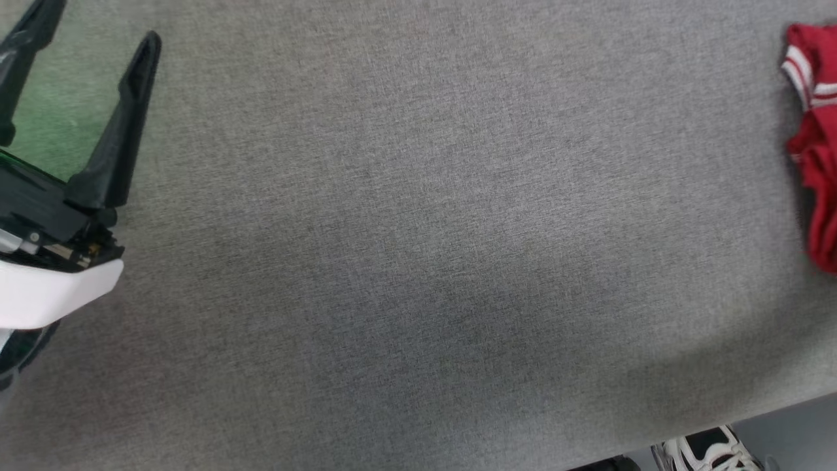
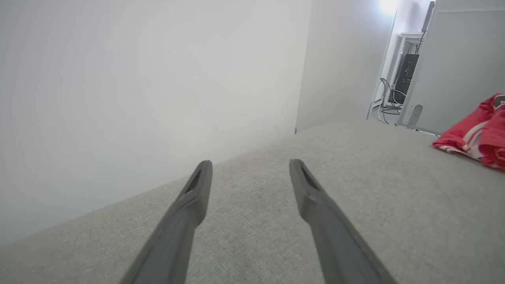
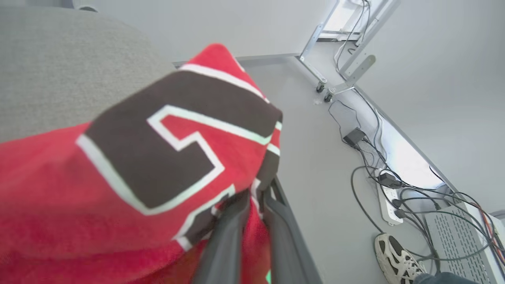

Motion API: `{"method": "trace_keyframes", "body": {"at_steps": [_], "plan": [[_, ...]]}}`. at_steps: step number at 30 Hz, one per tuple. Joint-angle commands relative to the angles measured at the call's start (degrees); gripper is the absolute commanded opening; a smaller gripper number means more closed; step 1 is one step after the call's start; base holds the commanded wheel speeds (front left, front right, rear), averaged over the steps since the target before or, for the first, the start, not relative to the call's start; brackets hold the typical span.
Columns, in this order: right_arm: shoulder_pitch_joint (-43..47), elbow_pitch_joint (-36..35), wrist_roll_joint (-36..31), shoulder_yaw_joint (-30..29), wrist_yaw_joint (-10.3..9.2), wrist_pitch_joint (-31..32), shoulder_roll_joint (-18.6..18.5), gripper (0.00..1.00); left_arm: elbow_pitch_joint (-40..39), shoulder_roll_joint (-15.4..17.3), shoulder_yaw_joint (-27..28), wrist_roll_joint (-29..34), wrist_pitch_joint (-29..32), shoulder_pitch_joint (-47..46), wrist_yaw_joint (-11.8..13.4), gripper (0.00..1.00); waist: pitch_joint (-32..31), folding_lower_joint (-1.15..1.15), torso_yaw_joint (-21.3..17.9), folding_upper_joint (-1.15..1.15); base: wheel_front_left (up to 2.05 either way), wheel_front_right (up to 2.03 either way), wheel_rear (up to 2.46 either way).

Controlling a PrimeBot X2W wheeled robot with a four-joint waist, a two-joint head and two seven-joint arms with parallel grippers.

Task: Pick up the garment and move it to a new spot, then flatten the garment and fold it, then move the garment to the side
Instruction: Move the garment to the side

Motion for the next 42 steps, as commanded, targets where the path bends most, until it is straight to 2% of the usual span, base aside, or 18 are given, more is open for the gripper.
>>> {"method": "trace_keyframes", "body": {"at_steps": [1, 6, 12, 13, 14, 15, 19, 22, 23, 24, 25, 33, 38, 42], "plan": [[-3.0, 1.57, -2.36, -1.69, -0.15, -1.94, 0.93, 0.0, -0.73, 0.69, -0.11, -0.39, -0.29, -1.11, 0.14, 1.0, 1.12, 0.0, -0.33, 0.0, 0.0, 0.0, 0.0], [-8.58, 5.99, -7.77, -5.12, -0.15, -3.79, 2.54, 0.0, -1.75, 1.93, -0.04, -0.58, -0.29, -1.47, 0.14, 1.0, 1.98, 0.0, -0.19, 0.0, 0.0, 0.0, 0.0], [-10.98, 10.77, -10.86, -6.96, -0.14, -6.34, 3.1, 0.0, -1.4, 2.0, -0.17, -0.57, -0.29, -0.99, 0.14, 1.0, 1.61, 0.0, 0.11, 0.0, 0.0, 0.0, 0.0], [-10.87, 11.84, -11.19, -6.69, -0.14, -6.82, 3.07, 0.36, -1.15, 1.73, -0.21, -0.53, -0.29, -0.7, 0.14, 1.0, 1.24, 0.0, 0.16, 0.0, 0.0, 0.0, 0.0], [-10.73, 12.82, -11.38, -6.44, -0.14, -7.28, 2.93, 0.65, -0.82, 1.42, -0.18, -0.55, -0.29, -0.37, 0.14, 1.0, 0.75, 0.0, 0.18, 0.0, 0.0, 0.0, 0.0], [-10.37, 13.68, -11.6, -6.21, -0.14, -7.81, 2.78, 1.0, -0.39, 1.03, -0.14, -0.63, -0.29, 0.04, 0.14, 1.0, 0.12, 0.0, 0.22, 0.0, 0.0, 0.0, 0.0], [-8.11, 16.15, -11.37, -3.6, -0.14, -9.42, 1.43, 1.0, 1.62, -0.92, -0.36, -0.81, -0.29, 1.59, 0.14, 1.0, -3.09, 0.0, 0.64, 0.0, 0.0, 0.0, 0.0], [-6.2, 17.18, -9.89, -0.01, -0.14, -9.91, 0.19, 1.0, 3.31, -3.16, -0.09, -0.86, -0.29, 3.17, 0.14, 1.0, -5.89, 0.0, 1.18, 0.0, 0.0, 0.0, 0.0], [-4.41, 17.34, -8.73, 2.84, -0.14, -10.46, -0.51, 1.0, 4.36, -4.91, 0.31, -0.92, -0.3, 4.79, 0.14, 1.0, -7.98, 0.0, 1.67, 0.0, 0.0, 0.0, 0.0], [-4.41, 17.34, -8.73, 2.84, -0.14, -10.46, -0.51, 1.0, 4.36, -4.91, 0.31, -0.92, -0.3, 4.79, 0.14, 1.0, -7.98, 0.0, 1.67, 0.0, 0.0, 0.0, 0.0], [-2.59, 16.89, -7.21, 5.72, -0.14, -10.94, -0.71, 1.0, 5.32, -6.78, 0.55, -0.77, -0.29, 6.58, 0.14, 1.0, -10.12, 0.0, 2.32, 0.0, 0.0, 0.0, 0.0], [5.17, 11.64, -1.66, 17.53, -0.14, -12.78, 0.14, 1.0, 11.14, -13.9, 2.38, 0.19, -0.29, 14.79, 0.14, 1.0, -18.81, 0.0, 5.58, 0.0, 0.0, 0.0, 0.0], [9.97, 9.51, 2.13, 26.31, -0.14, -16.09, -0.46, 1.0, 15.5, -17.01, 3.57, 0.42, -0.29, 18.68, 0.14, 1.0, -23.11, 0.0, 8.16, 0.0, 0.0, 0.0, 0.0], [13.51, 8.41, 3.79, 29.46, -0.13, -20.07, 0.2, 1.0, 18.75, -18.79, 3.4, 0.06, -0.29, 20.78, 0.14, 1.0, -25.9, 0.0, 10.73, 0.0, 0.0, 0.0, 0.0]]}}
